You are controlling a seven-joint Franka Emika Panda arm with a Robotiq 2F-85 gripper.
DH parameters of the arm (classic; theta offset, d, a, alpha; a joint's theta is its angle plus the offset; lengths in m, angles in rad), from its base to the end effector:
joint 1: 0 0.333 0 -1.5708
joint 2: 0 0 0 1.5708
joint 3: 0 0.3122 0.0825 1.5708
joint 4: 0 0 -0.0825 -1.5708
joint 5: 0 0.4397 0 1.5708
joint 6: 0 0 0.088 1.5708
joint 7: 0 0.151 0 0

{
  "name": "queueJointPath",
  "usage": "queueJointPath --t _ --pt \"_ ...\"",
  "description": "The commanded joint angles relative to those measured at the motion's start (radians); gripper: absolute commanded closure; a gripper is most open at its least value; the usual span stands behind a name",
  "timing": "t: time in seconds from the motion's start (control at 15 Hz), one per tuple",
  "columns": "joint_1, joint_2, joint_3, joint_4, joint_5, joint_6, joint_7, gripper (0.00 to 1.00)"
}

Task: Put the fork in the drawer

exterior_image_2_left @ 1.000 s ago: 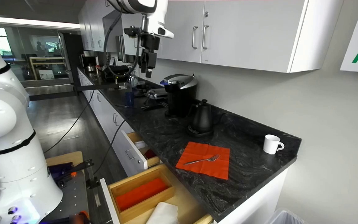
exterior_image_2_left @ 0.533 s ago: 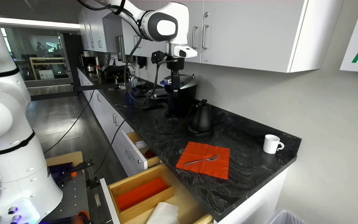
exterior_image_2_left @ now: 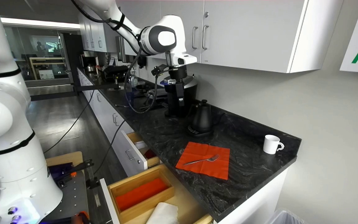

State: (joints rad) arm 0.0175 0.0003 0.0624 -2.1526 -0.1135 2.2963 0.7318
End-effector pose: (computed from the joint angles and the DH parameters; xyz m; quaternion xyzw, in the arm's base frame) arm 0.6027 0.0421 0.3358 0.9544 -0.2862 0.0835 0.0131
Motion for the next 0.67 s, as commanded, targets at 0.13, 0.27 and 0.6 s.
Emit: queueJointPath --t 0.13,0.27,0.6 --pt "0.008 0.0 -0.009 0.001 0.0 -0.001 0.0 0.0" --pt "0.008 0.0 -0.009 0.001 0.0 -0.001 0.0 0.0" --pt "0.012 -0.029 -0.005 -0.034 0.028 0.003 -0.05 0.0"
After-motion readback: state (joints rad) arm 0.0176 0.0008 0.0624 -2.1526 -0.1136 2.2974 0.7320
